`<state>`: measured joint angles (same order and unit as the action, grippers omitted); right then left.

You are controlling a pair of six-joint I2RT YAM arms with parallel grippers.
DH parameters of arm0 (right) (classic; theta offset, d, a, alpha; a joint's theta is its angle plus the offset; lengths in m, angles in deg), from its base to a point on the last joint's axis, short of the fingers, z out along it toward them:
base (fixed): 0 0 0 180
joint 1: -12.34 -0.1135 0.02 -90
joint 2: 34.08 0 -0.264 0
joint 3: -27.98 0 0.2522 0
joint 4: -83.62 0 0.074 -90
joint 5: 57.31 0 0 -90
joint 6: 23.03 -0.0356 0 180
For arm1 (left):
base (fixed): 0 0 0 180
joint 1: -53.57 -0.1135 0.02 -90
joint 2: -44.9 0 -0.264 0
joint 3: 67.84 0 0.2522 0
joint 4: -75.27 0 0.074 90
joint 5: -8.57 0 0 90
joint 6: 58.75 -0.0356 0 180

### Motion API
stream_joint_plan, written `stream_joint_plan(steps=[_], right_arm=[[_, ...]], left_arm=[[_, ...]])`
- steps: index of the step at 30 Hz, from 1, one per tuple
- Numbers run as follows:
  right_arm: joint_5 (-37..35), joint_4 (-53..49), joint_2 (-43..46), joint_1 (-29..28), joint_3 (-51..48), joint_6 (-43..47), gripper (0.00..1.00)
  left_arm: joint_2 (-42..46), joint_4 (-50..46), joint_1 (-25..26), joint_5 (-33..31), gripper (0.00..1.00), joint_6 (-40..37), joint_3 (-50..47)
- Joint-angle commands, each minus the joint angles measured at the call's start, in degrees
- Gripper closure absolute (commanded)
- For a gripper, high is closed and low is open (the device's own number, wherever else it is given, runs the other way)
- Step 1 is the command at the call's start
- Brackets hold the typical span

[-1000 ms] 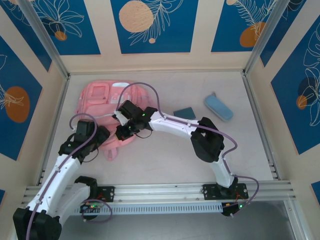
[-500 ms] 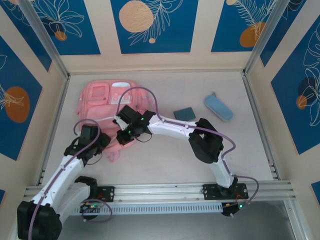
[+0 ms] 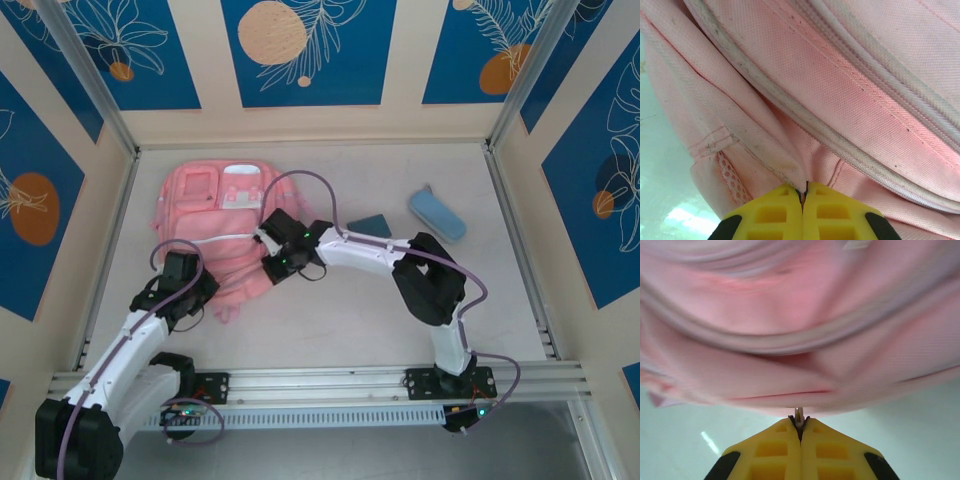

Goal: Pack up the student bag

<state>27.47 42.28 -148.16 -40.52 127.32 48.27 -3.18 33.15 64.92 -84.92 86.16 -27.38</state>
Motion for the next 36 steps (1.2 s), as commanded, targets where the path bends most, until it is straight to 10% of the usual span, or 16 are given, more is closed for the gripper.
stream_joint_plan(steps=[1, 20, 27, 36], right_arm=[[-5.0, -1.6, 1.0, 5.2, -0.8, 3.3, 1.0], [-6.3, -6.5, -12.1, 15.8, 17.0, 4.6, 1.0], [-3.1, -5.4, -1.9, 14.9, 5.5, 3.0, 1.0], [-1.5, -3.1, 12.7, 15.0, -12.2, -1.0, 1.0]], left_arm=[[0.7, -3.5, -0.6, -4.0, 1.0, -1.9, -1.0], [0.9, -5.0, -1.4, -1.8, 0.97, -3.6, -0.1], [1.9, -9.5, -1.5, 2.7, 0.51, -9.4, 7.5], [2.3, -18.3, -1.2, -0.1, 0.37, -21.4, 20.9]])
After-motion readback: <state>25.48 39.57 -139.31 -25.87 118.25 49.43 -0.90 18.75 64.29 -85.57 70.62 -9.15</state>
